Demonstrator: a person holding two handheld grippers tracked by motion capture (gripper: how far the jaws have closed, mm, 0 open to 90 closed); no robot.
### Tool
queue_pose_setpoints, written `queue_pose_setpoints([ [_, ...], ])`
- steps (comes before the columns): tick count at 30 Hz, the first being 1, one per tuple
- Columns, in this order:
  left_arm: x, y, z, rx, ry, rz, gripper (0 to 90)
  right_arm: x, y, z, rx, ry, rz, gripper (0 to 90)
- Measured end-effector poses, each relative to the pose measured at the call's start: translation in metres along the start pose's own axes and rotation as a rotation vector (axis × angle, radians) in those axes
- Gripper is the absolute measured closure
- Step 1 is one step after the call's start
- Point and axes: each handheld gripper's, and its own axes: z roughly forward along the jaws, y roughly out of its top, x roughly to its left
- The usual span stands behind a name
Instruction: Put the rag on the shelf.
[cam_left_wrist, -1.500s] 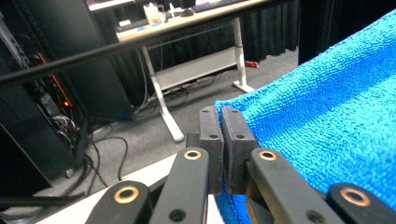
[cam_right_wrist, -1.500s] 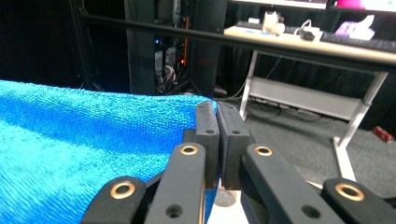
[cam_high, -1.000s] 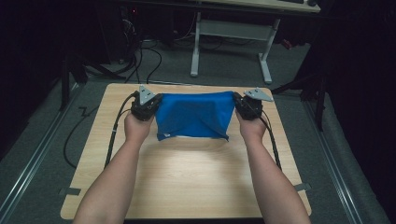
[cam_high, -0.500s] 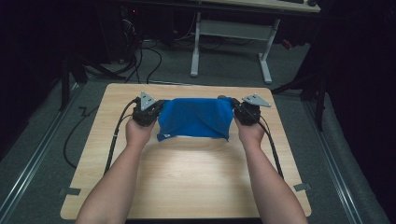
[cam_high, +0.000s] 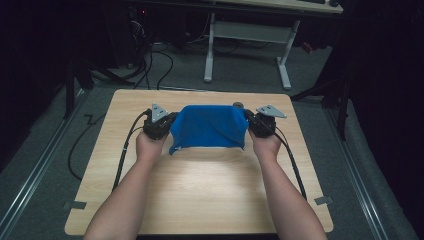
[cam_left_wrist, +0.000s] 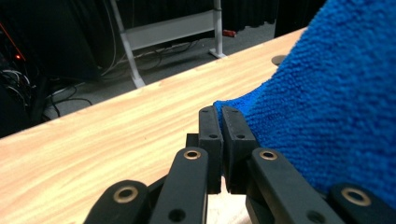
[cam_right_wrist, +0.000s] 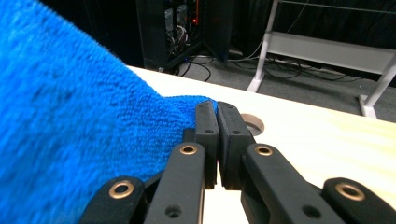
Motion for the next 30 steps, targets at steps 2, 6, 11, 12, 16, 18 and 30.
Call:
queue_pose_setpoints([
  [2,0.000,-0.004,0.002,0.013,-0.010,-0.008,87.7,0.000,-0.005,0.002,0.008,0.001,0.002,88.5],
  [6,-0.001,-0.012,0.004,0.037,-0.016,-0.015,87.6,-0.002,-0.016,0.005,0.037,0.001,0.013,88.4],
  [11,-0.002,-0.019,0.005,0.054,-0.022,-0.025,87.5,-0.001,-0.023,0.005,0.045,0.002,0.014,88.4],
  [12,-0.003,-0.021,0.005,0.057,-0.025,-0.027,87.5,-0.001,-0.025,0.005,0.046,0.002,0.011,88.4],
  [16,-0.005,-0.025,0.006,0.068,-0.033,-0.027,87.3,-0.002,-0.033,0.006,0.067,0.004,0.015,88.3],
  [18,-0.006,-0.027,0.005,0.060,-0.034,-0.041,87.1,-0.001,-0.036,0.006,0.073,0.009,0.017,88.1],
  [30,-0.006,-0.033,0.003,0.072,-0.044,-0.055,85.6,0.000,-0.045,0.006,0.088,0.015,0.015,87.5],
])
